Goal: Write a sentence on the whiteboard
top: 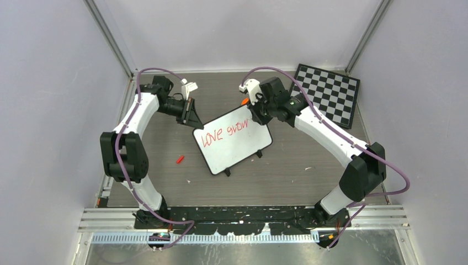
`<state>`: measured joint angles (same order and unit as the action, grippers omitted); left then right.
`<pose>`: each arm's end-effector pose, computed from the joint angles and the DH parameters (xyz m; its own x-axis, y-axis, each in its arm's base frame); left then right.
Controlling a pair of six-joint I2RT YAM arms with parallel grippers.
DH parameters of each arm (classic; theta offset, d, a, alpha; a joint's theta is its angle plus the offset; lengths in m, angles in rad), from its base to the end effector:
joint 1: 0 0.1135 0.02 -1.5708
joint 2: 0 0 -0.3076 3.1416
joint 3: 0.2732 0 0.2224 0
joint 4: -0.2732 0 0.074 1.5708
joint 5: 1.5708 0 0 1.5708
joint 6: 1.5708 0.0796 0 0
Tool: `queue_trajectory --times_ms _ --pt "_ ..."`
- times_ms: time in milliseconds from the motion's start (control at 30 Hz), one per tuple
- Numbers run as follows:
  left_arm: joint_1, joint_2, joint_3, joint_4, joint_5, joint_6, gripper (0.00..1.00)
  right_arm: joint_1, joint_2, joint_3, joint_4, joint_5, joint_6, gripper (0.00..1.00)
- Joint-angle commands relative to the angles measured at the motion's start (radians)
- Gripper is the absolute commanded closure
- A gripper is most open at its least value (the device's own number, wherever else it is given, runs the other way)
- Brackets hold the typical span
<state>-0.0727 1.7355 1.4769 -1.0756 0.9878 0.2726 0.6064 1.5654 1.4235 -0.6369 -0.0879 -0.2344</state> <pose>0.3148 -0.0896 0.3056 -0.8705 0.2120 -0.4442 0.4875 0.4961 -0.7185 0.2819 0.2040 0.3425 -0.4176 -0.5712 -0.7066 -0.7362 0.6685 -0.1053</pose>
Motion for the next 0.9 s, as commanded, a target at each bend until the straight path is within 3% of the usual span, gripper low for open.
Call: queue_trajectory --times_ms 0,200,867 --pt "-0.004 0.011 0.022 0.021 -0.036 0.008 1.0 -0.003 -0.033 0.026 0.009 -0.015 -0.011 1.0" --pt "-0.008 0.015 0.019 0.028 -0.032 0.007 1.0 -0.012 -0.076 -0.001 -0.009 -0.019 0.008 1.0" --pt "-0.01 0.011 0.025 0.022 -0.041 0.008 1.0 -0.04 0.003 0.031 0.035 -0.012 0.023 1.0"
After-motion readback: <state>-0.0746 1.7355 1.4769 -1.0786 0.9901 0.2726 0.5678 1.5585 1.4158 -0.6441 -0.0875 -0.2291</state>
